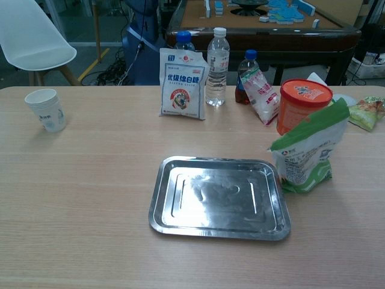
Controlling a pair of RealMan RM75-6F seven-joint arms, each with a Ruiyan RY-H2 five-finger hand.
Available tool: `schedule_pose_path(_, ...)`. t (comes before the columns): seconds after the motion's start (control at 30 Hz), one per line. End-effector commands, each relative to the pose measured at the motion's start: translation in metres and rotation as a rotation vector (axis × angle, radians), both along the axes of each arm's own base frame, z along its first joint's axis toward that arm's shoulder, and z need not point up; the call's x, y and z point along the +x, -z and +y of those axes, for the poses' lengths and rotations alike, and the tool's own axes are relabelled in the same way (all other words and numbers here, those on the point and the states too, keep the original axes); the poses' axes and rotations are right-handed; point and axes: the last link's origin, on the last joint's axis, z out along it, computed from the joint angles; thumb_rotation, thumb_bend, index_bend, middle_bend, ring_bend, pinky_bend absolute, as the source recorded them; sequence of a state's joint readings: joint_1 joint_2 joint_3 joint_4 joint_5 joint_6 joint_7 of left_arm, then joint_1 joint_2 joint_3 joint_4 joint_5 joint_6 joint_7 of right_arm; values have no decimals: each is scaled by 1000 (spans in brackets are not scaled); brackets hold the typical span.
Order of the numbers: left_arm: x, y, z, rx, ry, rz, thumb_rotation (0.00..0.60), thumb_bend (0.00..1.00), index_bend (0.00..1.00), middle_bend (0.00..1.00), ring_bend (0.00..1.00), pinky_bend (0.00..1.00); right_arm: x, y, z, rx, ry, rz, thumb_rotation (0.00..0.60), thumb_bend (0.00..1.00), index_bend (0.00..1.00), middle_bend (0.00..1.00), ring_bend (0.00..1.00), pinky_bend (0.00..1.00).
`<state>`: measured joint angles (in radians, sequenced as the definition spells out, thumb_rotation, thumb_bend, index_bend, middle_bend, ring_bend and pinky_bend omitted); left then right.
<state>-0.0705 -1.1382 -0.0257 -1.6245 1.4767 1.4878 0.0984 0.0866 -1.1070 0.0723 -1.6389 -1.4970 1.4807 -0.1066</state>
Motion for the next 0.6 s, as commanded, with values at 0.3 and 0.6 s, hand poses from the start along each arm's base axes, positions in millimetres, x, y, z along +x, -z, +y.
schedule_pose_path(0.3,4,5,-1,-19,17,-9,600,222,96,57,149,82,-1,2,-2,18,1,-36,600,54,303,284,210,195)
schedule_pose_path(0.6,4,6,-3,-31,8,-15,600,222,96,57,150,82,1,17,-38,131,23,-113,600,22,198,261,187,196)
